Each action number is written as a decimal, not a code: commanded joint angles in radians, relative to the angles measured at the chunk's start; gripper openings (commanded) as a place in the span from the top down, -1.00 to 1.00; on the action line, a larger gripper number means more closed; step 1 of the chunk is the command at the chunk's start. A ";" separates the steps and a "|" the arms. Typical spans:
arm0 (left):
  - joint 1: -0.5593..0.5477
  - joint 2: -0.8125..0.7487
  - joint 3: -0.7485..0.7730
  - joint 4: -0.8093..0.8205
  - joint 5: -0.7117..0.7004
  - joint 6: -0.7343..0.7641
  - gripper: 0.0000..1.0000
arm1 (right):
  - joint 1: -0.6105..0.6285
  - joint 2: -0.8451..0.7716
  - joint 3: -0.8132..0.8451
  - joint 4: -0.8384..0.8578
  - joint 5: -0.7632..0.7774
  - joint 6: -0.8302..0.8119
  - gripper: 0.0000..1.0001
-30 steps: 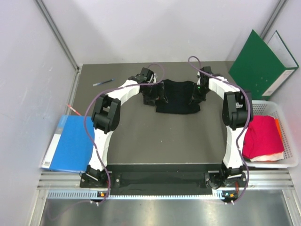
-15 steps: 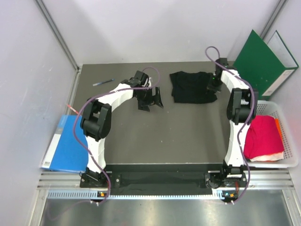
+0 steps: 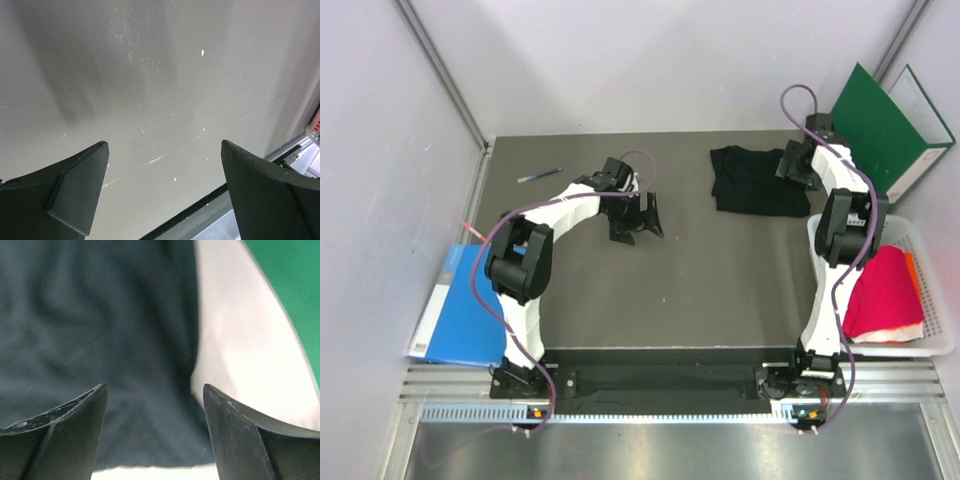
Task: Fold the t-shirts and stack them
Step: Put the neatly folded tshirt into the corner of the board with the right arm
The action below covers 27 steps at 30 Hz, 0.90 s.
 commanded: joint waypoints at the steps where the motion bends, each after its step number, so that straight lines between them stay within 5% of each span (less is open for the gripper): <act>1: -0.002 -0.078 -0.043 0.039 0.014 0.001 -0.96 | 0.078 -0.214 -0.076 0.125 -0.047 -0.028 -0.54; 3: -0.003 -0.075 -0.050 0.040 0.014 0.000 -0.96 | 0.117 -0.236 -0.093 0.142 -0.100 -0.032 -0.49; 5: -0.008 -0.070 -0.055 0.040 0.014 0.000 -0.96 | 0.184 -0.228 -0.090 0.148 -0.145 -0.037 -0.06; 6: -0.009 -0.069 -0.054 0.039 0.016 0.001 -0.96 | 0.200 -0.216 -0.088 0.156 -0.174 -0.032 0.30; 7: -0.011 -0.069 -0.051 0.039 0.014 0.001 -0.96 | 0.224 -0.207 -0.079 0.165 -0.185 -0.028 0.99; 16: -0.013 -0.069 -0.049 0.031 0.000 0.000 -0.96 | 0.353 0.117 0.335 -0.031 -0.243 -0.038 1.00; 27: -0.013 -0.095 -0.101 0.045 -0.007 -0.013 -0.96 | 0.359 0.201 0.301 -0.070 -0.168 -0.015 1.00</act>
